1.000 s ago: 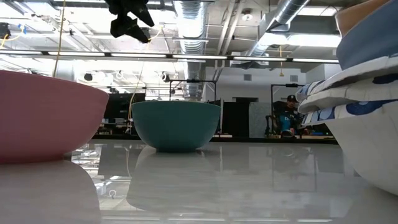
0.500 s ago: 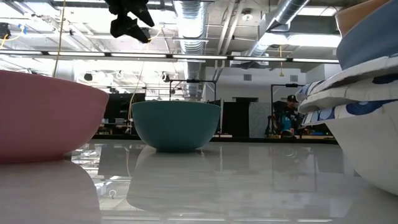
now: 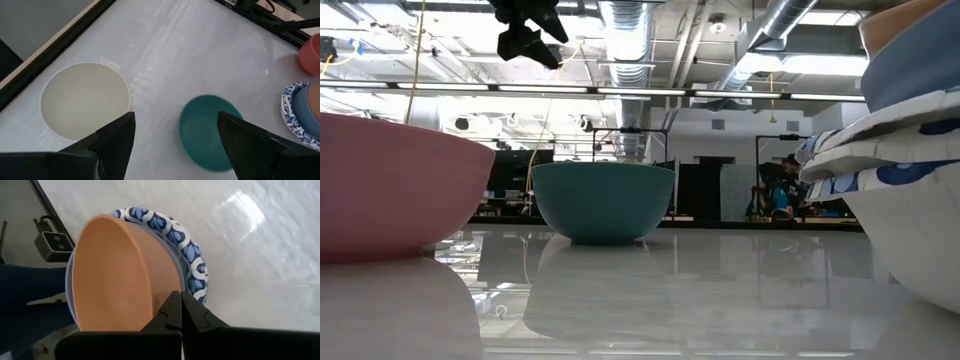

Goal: Nest bowls inside each other
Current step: Stack the light orange bowl onto the blue bowl

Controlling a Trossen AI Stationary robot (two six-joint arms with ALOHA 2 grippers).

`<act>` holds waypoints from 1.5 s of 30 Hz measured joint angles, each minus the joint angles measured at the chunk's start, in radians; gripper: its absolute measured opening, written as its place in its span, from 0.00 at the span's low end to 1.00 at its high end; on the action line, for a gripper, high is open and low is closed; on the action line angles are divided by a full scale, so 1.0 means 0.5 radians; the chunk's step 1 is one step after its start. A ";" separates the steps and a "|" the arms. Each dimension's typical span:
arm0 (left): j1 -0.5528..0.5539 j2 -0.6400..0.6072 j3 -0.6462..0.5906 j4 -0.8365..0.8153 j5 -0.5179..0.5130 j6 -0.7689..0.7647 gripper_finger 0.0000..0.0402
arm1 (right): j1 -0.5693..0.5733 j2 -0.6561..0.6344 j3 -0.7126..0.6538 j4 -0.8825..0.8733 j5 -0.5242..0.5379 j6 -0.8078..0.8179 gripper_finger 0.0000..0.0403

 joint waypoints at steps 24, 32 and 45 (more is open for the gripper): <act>0.000 -0.001 0.000 0.002 -0.001 0.025 0.67 | 0.044 -0.120 0.000 0.128 0.068 0.000 0.02; 0.000 0.000 0.000 0.002 -0.001 0.025 0.67 | 0.043 -0.119 0.000 0.093 -0.002 -0.013 0.02; 0.000 -0.001 0.000 0.002 -0.001 0.023 0.67 | 0.043 -0.118 0.001 0.160 0.005 -0.059 0.02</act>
